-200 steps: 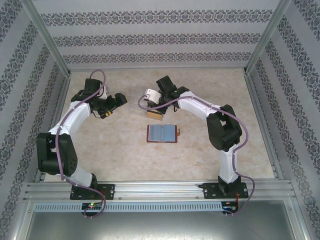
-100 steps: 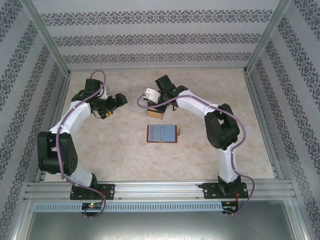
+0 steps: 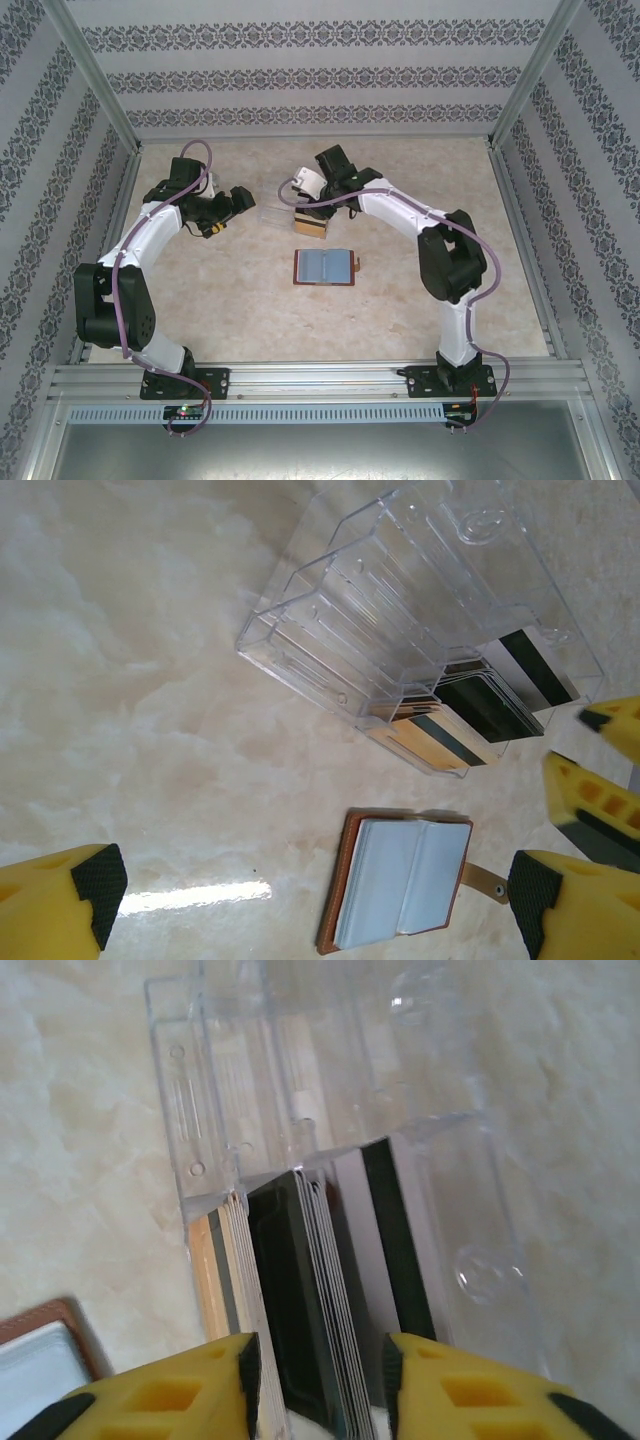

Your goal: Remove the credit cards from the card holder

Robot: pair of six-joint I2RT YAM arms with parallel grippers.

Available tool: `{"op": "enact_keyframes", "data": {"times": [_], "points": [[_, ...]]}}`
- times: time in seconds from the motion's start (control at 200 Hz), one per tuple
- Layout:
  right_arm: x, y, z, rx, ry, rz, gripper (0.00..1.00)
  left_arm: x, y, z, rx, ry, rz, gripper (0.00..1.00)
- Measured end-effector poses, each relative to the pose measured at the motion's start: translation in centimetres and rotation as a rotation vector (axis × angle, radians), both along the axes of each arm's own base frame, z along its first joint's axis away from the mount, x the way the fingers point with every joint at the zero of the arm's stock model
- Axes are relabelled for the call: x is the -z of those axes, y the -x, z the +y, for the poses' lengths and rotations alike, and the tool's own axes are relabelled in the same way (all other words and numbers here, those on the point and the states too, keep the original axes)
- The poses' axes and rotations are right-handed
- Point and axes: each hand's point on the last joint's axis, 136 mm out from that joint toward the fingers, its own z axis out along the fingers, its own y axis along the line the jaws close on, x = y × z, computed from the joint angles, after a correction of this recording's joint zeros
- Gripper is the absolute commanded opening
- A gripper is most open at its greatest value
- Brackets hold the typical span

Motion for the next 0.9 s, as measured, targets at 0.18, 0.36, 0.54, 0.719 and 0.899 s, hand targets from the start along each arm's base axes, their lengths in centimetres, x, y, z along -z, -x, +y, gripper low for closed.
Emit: {"op": "enact_keyframes", "data": {"times": [0.18,0.36,0.54,0.719,0.899], "points": [[-5.3,2.8,-2.1,0.199,-0.130,-0.035,0.73,0.0,0.1,-0.3,0.007,0.023,0.001,1.00],[-6.6,7.0,-2.1,0.381,-0.243,0.007,0.76,1.7,1.4,-0.9,0.000,0.062,0.041,1.00],[-2.7,10.8,-2.0,0.567,-0.267,0.130,0.77,2.5,3.2,-1.6,-0.001,0.089,0.047,1.00],[-0.6,12.9,-1.4,0.689,-0.279,0.196,0.79,1.5,3.5,-2.5,0.009,0.102,-0.004,1.00],[2.4,13.3,-0.8,0.793,-0.280,0.282,0.78,1.6,3.7,-3.5,0.033,0.105,-0.010,1.00]]}}
